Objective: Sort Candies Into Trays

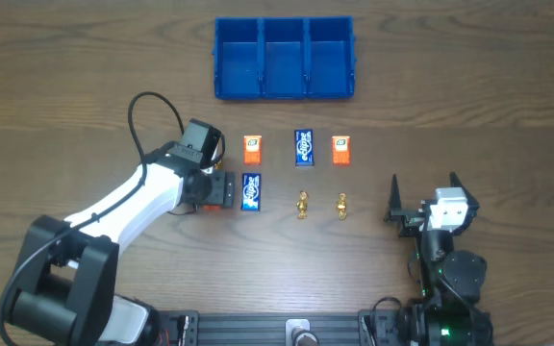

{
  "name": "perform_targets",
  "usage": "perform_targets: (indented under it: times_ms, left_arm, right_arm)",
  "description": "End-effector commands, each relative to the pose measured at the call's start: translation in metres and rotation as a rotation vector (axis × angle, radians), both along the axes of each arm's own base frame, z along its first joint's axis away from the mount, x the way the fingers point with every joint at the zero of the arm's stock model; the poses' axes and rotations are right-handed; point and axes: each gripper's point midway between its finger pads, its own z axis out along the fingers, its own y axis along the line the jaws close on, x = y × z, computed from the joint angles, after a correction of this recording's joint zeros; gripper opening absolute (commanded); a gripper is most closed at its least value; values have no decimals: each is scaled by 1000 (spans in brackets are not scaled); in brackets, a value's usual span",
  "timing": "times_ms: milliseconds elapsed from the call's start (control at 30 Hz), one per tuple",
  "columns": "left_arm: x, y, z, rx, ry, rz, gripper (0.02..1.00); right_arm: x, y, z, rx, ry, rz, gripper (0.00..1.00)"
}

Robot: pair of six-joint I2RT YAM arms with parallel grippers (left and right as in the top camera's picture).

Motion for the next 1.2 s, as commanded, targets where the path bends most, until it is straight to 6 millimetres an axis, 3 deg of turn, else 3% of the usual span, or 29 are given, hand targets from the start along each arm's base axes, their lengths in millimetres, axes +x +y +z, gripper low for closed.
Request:
perform_targets:
  times_ms: [33, 267, 500, 733, 1200]
  left_arm:
    - [6, 0, -2, 34, -12, -11, 770]
    - [7, -4, -2, 31, -18, -16, 735]
    - [5, -7, -2, 31, -18, -25, 625]
    - [4, -7, -6, 34, -6, -18, 608]
    - [9, -10, -2, 18, -19, 4, 332]
  right_arm:
    - [0, 2, -1, -12, 0, 10, 998]
    - [0, 2, -1, -12, 0, 10, 998]
    - [0, 2, -1, -12, 0, 10, 998]
    - [0, 2, -1, -12, 0, 10, 998]
    - [0, 2, -1, -12, 0, 10, 998]
